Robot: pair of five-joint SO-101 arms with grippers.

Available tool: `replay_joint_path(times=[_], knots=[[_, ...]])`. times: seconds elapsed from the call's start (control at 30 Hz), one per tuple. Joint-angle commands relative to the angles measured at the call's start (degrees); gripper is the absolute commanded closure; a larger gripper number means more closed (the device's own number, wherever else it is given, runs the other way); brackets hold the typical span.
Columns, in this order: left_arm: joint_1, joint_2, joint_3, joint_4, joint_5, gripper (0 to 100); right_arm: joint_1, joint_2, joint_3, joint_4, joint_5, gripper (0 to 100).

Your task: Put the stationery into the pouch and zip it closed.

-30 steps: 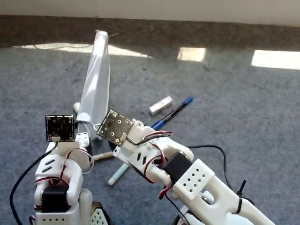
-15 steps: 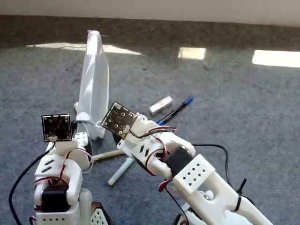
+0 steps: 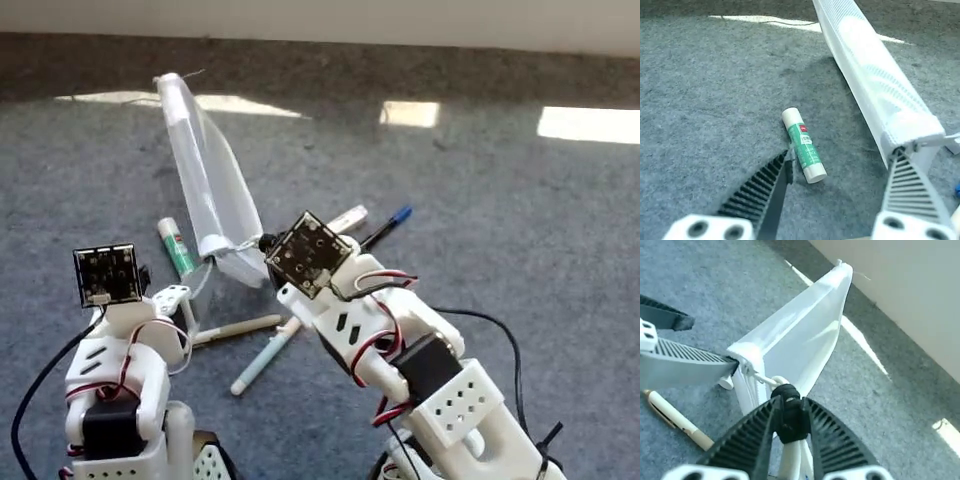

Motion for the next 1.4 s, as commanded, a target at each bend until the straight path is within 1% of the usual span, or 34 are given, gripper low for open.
replay_joint_path(times=[0.0, 0.1, 0.2, 0.33, 0.47, 0.53, 0.57, 0.63, 0.7, 0.73, 0.8, 1.1, 1.23, 1.3, 1.37], knots=[[2.68, -0.13, -3.74, 3.52, -2.73, 72, 1.8, -0.66, -0.75, -0.84, 1.41, 99.4], [6.11, -0.13, -4.53, 5.27, -5.1, 72, 0.48, 1.89, -0.75, -0.84, 3.43, 99.4], [6.2, -0.13, -4.18, 5.19, -6.24, 72, -1.71, 3.56, -0.66, -0.48, 4.66, 99.4], [6.2, -0.13, -4.09, 5.19, -9.05, 77, -3.3, 3.91, 1.27, -0.22, 7.56, 99.4], [6.02, -0.13, -4.09, 5.19, -10.55, 79, -3.56, 4.0, 1.36, -0.22, 7.3, 99.1], [4.26, -0.13, -4.26, 5.19, -10.55, 78, -3.82, 4.35, 1.36, -0.22, 4.57, 98.1], [2.86, -0.13, -4.53, 5.19, -10.37, 78, -4.09, 4.35, 1.36, -0.22, 2.81, 95.6], [0.13, -0.13, -5.14, 5.27, -10.2, 77, -4.09, 4.35, 1.54, -0.22, -0.62, 86.6], [-2.33, -0.13, -6.02, 5.63, -9.93, 72, -4.0, 4.35, 1.63, -0.22, -3.96, 77.9], [-3.03, -0.13, -6.11, 5.63, -9.76, 70, -3.91, 4.35, 1.63, -0.13, -5.1, 75.4], [-3.82, -0.13, -6.11, 5.63, -8.35, 70, -3.82, 4.35, 1.71, -0.13, -6.24, 75.1], [-4.09, -0.13, -6.2, 6.59, -8.44, 70, -4.09, 4.53, 1.54, -0.13, -6.51, 75.1], [-4.0, -0.13, -6.2, 9.32, -12.66, 70, -4.09, 5.05, 1.45, -0.04, -6.51, 76.5], [-4.44, -0.13, -5.93, 9.85, -11.52, 70, -4.09, 7.43, 1.45, 0.92, -6.59, 77.0], [-7.87, -0.13, -5.76, 9.41, -8.09, 70, -4.18, 11.3, 0.75, 2.15, -6.59, 77.0]])
